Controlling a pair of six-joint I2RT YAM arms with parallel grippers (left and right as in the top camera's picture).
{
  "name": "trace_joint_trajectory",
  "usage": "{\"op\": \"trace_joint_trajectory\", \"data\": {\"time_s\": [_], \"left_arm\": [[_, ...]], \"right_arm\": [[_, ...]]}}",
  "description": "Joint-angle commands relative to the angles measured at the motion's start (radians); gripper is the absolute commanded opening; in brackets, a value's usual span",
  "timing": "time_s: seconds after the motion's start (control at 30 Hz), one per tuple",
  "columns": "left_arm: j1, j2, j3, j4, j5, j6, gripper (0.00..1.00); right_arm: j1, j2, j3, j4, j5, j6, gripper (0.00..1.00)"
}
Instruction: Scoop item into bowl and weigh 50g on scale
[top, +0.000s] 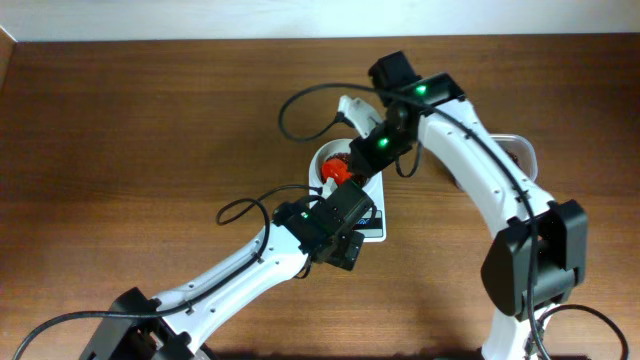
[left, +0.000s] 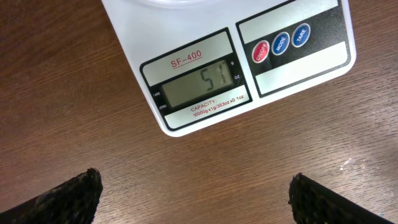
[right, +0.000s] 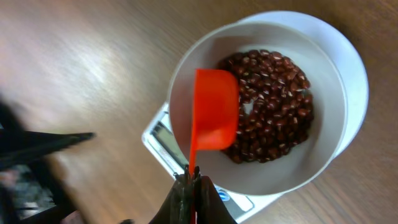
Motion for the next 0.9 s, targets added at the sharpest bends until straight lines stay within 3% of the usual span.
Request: {"op": "trace_joint_trajectory", "data": {"time_s": [0.0,0.23,0.43,0.57,0.67,0.87], "left_arm": [[0.003,0.005,-0.007,-0.001,-0.011,-0.002,0.99],[0.003,0.005,-0.007,-0.001,-0.011,-0.002,0.99],[0.003,0.005,-0.007,-0.001,-0.011,-0.002,0.99],[0.003,0.005,-0.007,-0.001,-0.011,-0.002,0.99],[0.003,0.005,-0.007,-0.001,-0.011,-0.002,0.99],[0.003,0.005,-0.007,-0.001,-0.011,-0.002,0.99]], "right_arm": [[-0.108,0.01,0.003,-0.003,-0.261,0.028,0.04],[-0.178,0.01,0.006,-0.003,-0.386,0.027,0.04],[-0.23,0.009,0.158,-0.058,-0.397,0.073,0.04],[-0.294,0.009,0.163,-0.116,-0.46,0.061,0.04],[-0.384,0.009,0.163,-0.193,-0.534,-0.106,0.04],[-0.499,0.009,0.163,-0.437,-0.535,-0.63,0.04]]}}
